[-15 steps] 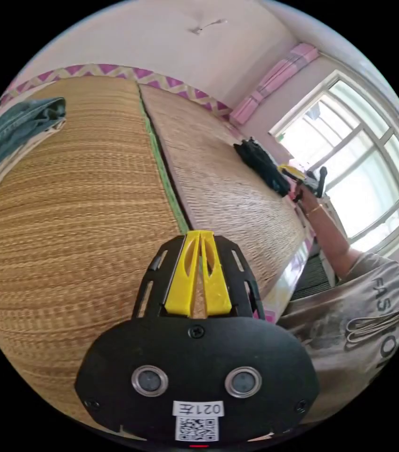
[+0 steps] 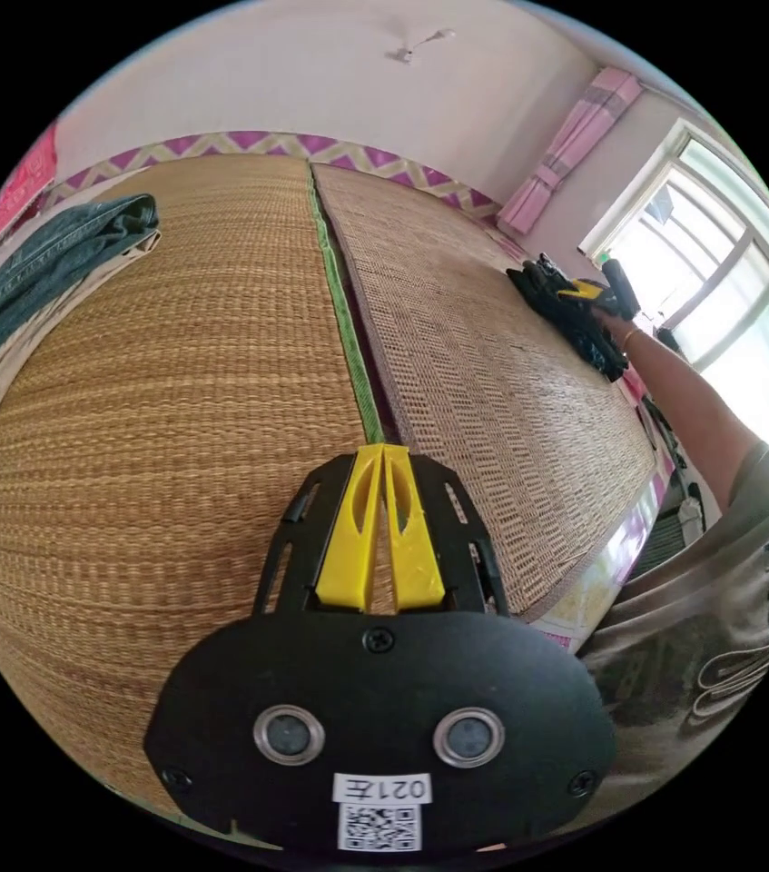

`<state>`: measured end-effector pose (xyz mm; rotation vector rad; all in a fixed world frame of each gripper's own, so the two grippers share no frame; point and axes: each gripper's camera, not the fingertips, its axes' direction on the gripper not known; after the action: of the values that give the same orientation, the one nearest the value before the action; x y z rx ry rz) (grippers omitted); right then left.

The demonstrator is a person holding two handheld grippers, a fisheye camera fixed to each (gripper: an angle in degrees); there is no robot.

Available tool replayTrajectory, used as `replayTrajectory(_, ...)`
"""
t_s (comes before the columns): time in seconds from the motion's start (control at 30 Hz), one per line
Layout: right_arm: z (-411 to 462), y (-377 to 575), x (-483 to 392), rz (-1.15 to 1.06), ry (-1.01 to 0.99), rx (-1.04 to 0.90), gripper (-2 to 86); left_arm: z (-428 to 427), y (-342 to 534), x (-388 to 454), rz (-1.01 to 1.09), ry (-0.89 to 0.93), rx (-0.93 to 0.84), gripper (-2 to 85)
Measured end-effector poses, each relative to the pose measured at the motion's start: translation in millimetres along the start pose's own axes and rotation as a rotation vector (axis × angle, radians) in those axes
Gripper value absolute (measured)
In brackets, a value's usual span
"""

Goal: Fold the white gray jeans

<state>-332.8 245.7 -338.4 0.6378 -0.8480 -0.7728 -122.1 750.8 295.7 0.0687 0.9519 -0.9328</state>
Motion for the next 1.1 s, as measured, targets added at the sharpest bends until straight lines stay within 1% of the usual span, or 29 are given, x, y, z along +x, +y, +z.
replayTrajectory(0.17,-1,5,17,0.126,-0.053,0.012,6.6,-25,-10,0,-0.025,0.019,0.034,-1.0)
replayTrajectory(0.3,-19,22,80,0.346,-0.272,0.023,6.0,-40,-23,5,-0.016,0.029,0.025,-1.0)
replayTrajectory(0.4,-52,43,127,0.457,-0.341,0.069,6.0,-52,-31,7,-0.016,0.031,0.023,-1.0)
replayTrajectory(0.5,-106,62,150,0.468,-0.365,0.127,6.0,-64,-40,11,-0.002,0.036,0.021,-1.0)
replayTrajectory(0.57,-147,69,143,0.431,-0.405,0.180,6.0,-72,-45,13,0.004,0.037,0.020,-0.9)
replayTrajectory(0.63,-203,69,103,0.334,-0.468,0.239,5.9,-79,-51,15,0.011,0.035,0.018,-0.9)
replayTrajectory(0.67,-216,68,88,0.301,-0.473,0.247,5.8,-85,-53,17,0.010,0.026,0.023,-0.9)
replayTrajectory(0.73,-253,58,10,0.140,-0.537,0.273,4.8,-95,-58,20,0.014,0.027,0.031,-0.9)
replayTrajectory(0.77,-258,55,-12,0.098,-0.561,0.274,4.4,-108,-61,21,0.016,0.050,0.054,-0.9)
replayTrajectory(0.83,-270,45,-109,-0.057,-0.678,0.273,3.7,-139,-61,25,0.023,0.118,0.118,-0.9)
replayTrajectory(0.87,-270,43,-132,-0.084,-0.702,0.261,3.7,-161,-61,29,0.037,0.150,0.146,-0.8)
replayTrajectory(0.9,-268,40,-176,-0.138,-0.746,0.245,3.7,-184,-59,32,0.045,0.150,0.161,-0.8)
replayTrajectory(0.93,-265,39,-209,-0.146,-0.820,0.221,3.6,-195,-57,33,0.046,0.145,0.168,-0.7)
replayTrajectory(0.97,-266,41,-221,-0.141,-0.836,0.222,3.5,-215,-52,35,0.056,0.135,0.180,-0.5)
replayTrajectory(1.03,-279,53,-249,-0.100,-0.725,0.319,3.4,-237,-43,37,0.076,0.103,0.180,0.3)
replayTrajectory(1.1,-279,66,-259,-0.072,-0.720,0.353,3.8,-251,-34,34,0.069,0.029,0.163,5.0)
